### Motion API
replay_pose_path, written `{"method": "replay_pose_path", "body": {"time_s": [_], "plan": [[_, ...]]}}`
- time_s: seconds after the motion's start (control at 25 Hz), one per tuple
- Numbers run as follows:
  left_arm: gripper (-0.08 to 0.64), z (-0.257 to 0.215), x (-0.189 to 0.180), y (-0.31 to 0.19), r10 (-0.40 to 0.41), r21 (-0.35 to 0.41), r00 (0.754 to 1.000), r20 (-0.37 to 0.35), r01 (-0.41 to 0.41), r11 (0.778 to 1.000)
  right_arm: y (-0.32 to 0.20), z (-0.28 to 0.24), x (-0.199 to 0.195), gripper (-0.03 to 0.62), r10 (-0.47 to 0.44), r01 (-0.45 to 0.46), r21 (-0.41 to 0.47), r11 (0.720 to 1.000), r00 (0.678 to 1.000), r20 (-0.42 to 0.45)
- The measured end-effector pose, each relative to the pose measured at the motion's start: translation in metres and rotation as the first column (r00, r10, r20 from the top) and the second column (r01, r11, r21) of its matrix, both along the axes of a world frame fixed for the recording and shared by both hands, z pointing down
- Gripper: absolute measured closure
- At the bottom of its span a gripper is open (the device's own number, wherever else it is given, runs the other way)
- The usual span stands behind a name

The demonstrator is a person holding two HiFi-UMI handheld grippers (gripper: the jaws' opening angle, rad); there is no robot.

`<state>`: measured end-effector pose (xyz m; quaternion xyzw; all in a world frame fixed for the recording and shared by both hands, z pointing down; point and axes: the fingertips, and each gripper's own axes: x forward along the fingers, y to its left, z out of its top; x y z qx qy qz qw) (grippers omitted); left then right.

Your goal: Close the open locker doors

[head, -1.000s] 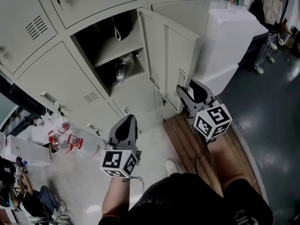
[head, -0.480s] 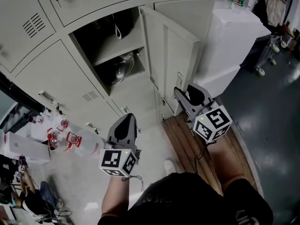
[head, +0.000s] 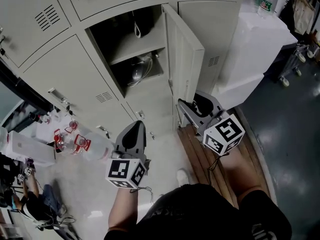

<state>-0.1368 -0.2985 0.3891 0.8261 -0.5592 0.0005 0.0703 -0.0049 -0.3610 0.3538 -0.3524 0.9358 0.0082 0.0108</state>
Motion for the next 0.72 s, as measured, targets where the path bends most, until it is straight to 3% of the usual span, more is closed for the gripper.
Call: {"method": "replay_pose_path", "body": {"time_s": [0.72], "plan": [[0.555, -0.011, -0.062, 0.018, -0.187, 0.013, 0.982, -0.001, 0.187, 0.982, -0.001, -0.002, -0.117, 0.459, -0.180, 0.179, -0.005, 0.984, 0.983, -0.037]]}}
